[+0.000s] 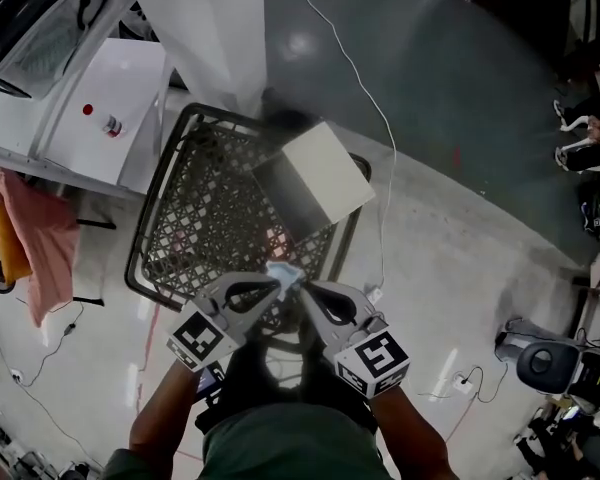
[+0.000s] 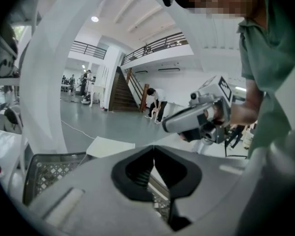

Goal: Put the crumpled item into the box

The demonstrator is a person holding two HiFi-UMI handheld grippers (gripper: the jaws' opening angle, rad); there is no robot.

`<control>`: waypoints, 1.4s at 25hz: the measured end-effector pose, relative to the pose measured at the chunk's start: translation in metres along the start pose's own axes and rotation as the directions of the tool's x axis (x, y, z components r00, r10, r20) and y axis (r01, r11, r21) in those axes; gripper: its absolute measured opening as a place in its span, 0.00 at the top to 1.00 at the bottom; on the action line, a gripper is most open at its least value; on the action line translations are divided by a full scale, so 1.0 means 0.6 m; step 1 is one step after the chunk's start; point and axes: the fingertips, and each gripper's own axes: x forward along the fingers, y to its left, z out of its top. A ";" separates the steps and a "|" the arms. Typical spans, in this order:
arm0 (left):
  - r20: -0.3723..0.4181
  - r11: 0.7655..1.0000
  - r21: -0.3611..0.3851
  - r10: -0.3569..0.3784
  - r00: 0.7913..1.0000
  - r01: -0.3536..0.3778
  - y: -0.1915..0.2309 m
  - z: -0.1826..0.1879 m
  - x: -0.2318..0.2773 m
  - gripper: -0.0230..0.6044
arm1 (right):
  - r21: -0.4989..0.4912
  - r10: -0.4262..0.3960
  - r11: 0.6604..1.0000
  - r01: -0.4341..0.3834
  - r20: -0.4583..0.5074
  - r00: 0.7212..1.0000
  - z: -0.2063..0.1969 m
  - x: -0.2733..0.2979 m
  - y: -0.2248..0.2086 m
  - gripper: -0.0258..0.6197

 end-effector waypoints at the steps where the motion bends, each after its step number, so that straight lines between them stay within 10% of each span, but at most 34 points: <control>1: -0.002 1.000 -0.004 -0.001 1.000 0.001 0.002 -0.004 0.002 0.96 | 0.002 0.003 1.000 -0.003 -0.005 1.000 -0.005 0.004 0.000 0.95; 35: -0.118 0.997 -0.069 -0.033 0.993 0.025 0.020 -0.124 0.059 0.96 | 0.061 0.046 0.997 -0.039 -0.111 0.993 -0.111 0.084 -0.029 0.95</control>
